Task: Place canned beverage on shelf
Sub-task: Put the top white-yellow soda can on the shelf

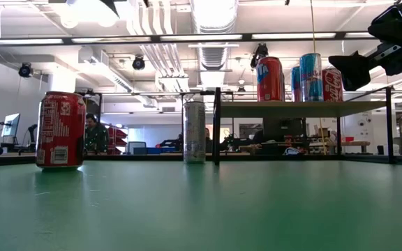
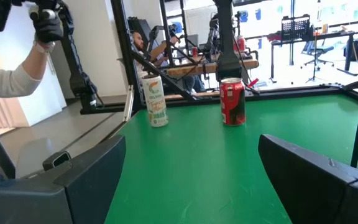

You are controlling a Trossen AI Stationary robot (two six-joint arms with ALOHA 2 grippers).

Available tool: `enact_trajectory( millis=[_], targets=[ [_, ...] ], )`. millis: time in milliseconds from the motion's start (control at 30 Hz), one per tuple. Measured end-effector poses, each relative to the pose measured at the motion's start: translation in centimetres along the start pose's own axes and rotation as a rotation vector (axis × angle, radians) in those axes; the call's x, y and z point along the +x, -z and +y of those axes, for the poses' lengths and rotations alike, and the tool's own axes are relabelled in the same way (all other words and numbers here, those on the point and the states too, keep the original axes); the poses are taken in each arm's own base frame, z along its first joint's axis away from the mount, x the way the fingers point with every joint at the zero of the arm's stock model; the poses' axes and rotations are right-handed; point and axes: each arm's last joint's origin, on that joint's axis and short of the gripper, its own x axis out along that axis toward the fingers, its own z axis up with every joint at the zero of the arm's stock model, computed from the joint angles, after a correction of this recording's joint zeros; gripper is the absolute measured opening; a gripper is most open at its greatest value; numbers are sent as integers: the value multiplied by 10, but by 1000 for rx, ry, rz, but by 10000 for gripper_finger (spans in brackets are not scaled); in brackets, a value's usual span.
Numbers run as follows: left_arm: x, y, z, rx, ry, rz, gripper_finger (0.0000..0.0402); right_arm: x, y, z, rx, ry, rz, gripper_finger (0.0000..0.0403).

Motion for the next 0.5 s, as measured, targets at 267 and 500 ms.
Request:
enact_trajectory(
  millis=[267, 500],
  targets=[
    [26, 37, 25, 9, -111, 56, 369, 0, 0, 0, 0, 0, 0, 359],
    [61, 70, 38, 45, -148, -7, 369, 0, 0, 0, 0, 0, 0, 359]
  ],
)
